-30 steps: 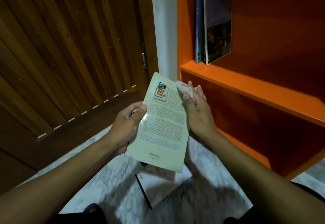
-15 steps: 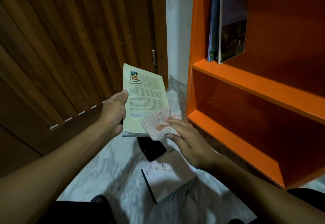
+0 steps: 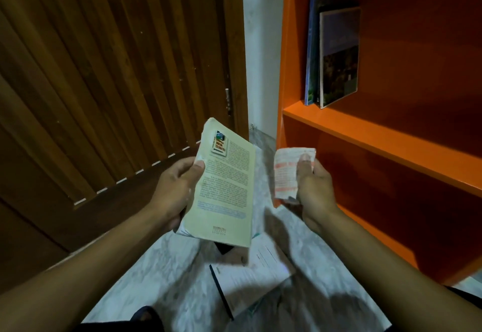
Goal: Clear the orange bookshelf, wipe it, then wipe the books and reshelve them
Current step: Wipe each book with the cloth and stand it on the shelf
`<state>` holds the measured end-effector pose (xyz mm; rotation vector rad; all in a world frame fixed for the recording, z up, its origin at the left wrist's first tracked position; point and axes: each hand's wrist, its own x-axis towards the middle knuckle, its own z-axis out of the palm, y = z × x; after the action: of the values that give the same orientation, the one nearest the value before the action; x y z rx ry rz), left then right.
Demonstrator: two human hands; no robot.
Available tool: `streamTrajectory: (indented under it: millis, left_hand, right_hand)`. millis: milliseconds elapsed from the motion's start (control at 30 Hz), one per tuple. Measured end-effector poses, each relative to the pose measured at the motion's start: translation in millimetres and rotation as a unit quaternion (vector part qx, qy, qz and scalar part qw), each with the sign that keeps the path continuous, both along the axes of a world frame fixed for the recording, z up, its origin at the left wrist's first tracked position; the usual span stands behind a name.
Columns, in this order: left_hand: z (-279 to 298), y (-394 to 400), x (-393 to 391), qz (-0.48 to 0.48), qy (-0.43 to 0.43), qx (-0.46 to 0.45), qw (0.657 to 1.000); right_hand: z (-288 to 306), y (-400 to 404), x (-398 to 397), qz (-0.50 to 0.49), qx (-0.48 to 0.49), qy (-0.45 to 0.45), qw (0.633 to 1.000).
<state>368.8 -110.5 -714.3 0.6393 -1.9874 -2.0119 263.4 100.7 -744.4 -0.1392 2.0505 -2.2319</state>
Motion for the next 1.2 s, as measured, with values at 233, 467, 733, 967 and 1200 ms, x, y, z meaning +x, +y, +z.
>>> streamTrajectory:
  millis: [233, 467, 733, 967, 1200]
  left_hand:
    - [-6.9, 47.3, -8.0, -0.096, -0.037, 0.055, 0.993]
    - [-13.7, 51.8, -22.9, -0.034, -0.016, 0.150, 0.988]
    - [-12.4, 8.7, -37.4, 0.057, 0.009, 0.234, 0.971]
    - [-7.7, -18.8, -33.8, 0.104, 0.031, 0.189, 0.976]
    - [2.6, -31.4, -23.1, 0.089, 0.065, 0.161, 0.981]
  right_hand:
    - [8.5, -28.5, -0.6, 0.054, 0.085, 0.167, 0.981]
    - [-18.4, -40.0, 21.5, 0.148, 0.222, 0.303, 0.915]
    - [-41.4, -36.3, 52.1, 0.280, 0.242, 0.391, 0.843]
    - [-43.3, -32.4, 64.3, 0.282, 0.194, 0.395, 0.853]
    - [-57.8, -25.0, 51.9, 0.332, 0.283, 0.188, 0.880]
